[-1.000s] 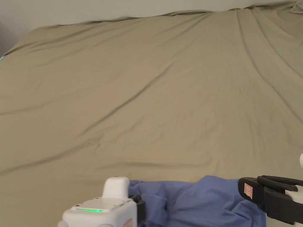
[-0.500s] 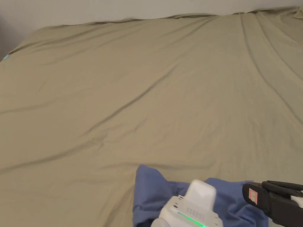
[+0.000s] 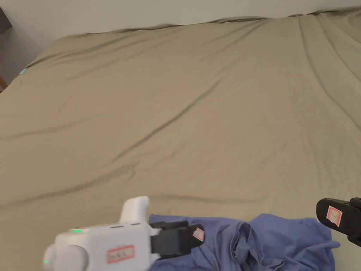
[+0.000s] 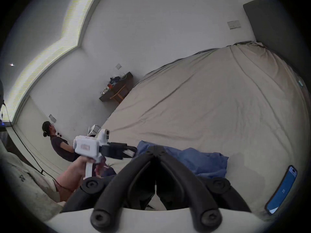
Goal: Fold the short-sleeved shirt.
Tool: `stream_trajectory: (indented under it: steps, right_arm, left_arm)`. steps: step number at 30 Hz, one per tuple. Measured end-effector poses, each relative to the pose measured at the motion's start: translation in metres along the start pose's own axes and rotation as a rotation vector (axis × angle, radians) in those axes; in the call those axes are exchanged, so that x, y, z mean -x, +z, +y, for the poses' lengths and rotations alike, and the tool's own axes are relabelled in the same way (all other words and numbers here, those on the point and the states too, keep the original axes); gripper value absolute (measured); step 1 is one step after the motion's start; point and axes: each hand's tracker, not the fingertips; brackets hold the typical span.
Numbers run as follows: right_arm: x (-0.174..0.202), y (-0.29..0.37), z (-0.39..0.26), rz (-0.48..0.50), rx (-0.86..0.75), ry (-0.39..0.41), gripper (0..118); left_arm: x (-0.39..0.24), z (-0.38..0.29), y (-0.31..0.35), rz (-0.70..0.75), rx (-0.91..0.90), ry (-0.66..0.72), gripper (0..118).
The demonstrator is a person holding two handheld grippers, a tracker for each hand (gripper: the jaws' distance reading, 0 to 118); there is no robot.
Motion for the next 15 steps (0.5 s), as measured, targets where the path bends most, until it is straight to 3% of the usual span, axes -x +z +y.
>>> stream_trajectory:
  steps: [1,2,3,5,7,8,12,15]
  right_arm:
    - [0.0,-0.004,-0.001,0.005,0.005,-0.003,2]
    - [-0.001,-0.007,-0.003,0.015,0.012,-0.007,2]
    - [-0.003,-0.01,-0.004,0.037,0.027,-0.011,2]
    - [-0.001,-0.015,-0.006,0.092,0.081,-0.013,2]
    - [0.003,-0.014,-0.007,0.116,0.072,0.0,2]
    - [0.005,-0.013,-0.007,0.124,0.072,0.005,2]
    - [0.007,-0.01,-0.003,0.151,0.05,0.003,2]
    - [0.003,-0.01,0.0,0.16,0.042,-0.018,2]
  left_arm:
    - [0.021,0.004,0.003,0.041,0.052,0.029,118]
    - [0.041,0.006,0.009,0.016,0.116,0.053,118]
    - [0.062,0.014,0.012,-0.015,0.009,0.078,118]
    - [0.085,0.025,0.008,-0.121,0.077,0.183,118]
    - [0.105,0.037,0.0,-0.128,0.148,0.247,118]
    - [0.116,0.009,-0.01,-0.119,0.169,0.238,118]
    - [0.128,-0.001,-0.028,-0.055,0.171,0.239,118]
    - [0.117,0.003,-0.035,-0.168,0.119,0.241,118]
